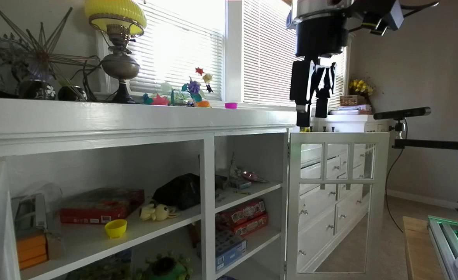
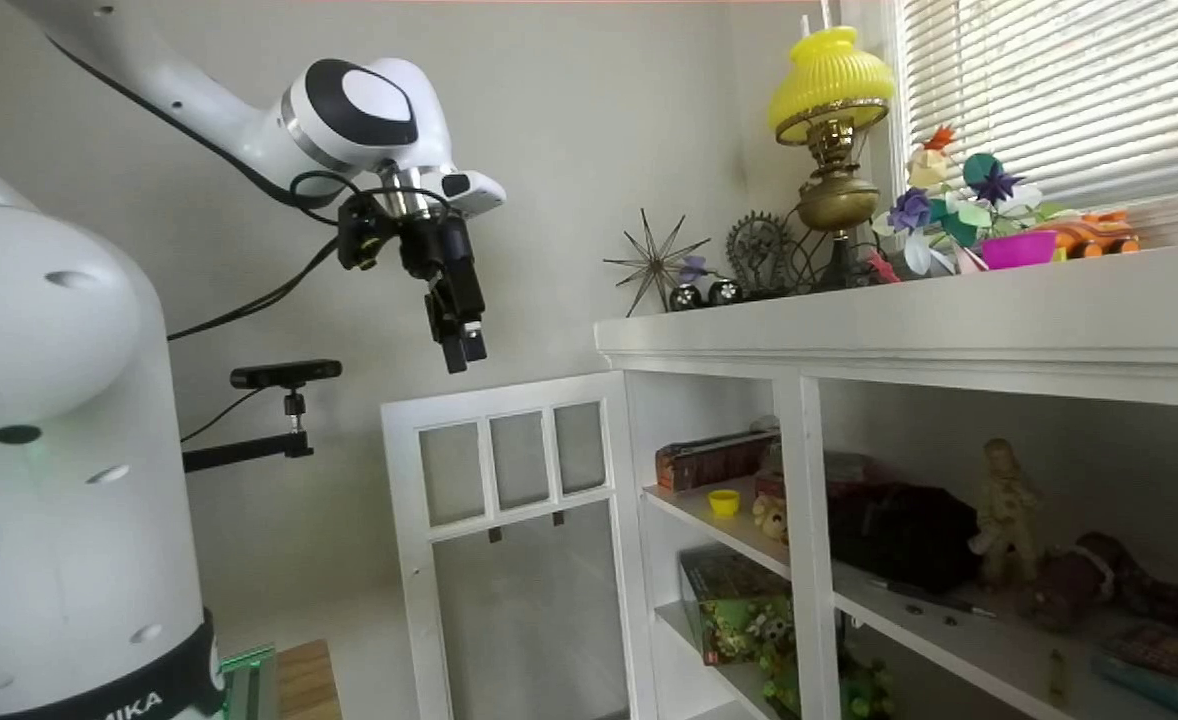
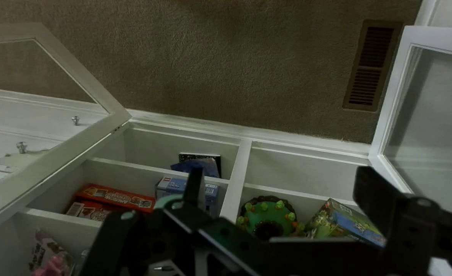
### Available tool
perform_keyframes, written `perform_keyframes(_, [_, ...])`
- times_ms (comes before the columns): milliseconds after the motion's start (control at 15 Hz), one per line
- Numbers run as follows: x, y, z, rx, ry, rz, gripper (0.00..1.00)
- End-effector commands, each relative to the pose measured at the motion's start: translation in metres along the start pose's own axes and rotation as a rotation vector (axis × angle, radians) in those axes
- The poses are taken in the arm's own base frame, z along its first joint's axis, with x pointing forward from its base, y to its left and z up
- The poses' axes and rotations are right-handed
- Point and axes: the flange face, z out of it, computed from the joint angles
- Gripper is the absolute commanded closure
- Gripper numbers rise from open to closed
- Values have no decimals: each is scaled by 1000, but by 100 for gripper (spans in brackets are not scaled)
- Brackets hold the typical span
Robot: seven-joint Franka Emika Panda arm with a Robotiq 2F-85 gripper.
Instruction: Close the left cabinet door.
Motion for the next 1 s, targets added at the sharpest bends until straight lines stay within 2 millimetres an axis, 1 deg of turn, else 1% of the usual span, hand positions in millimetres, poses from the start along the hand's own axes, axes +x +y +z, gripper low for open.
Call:
perform_keyframes(0, [6,-9,3,17,7,-25,0])
perform_keyframes(200, [20,-36,3,112,60,-95,0])
perform_keyframes(267, [28,-50,1,167,85,-120,0])
perform_keyframes(467, [42,-82,-1,283,122,-168,0])
perform_keyframes(733, [51,-121,-5,412,71,-210,0])
perform_keyframes(933, [56,-147,-8,470,32,-256,0])
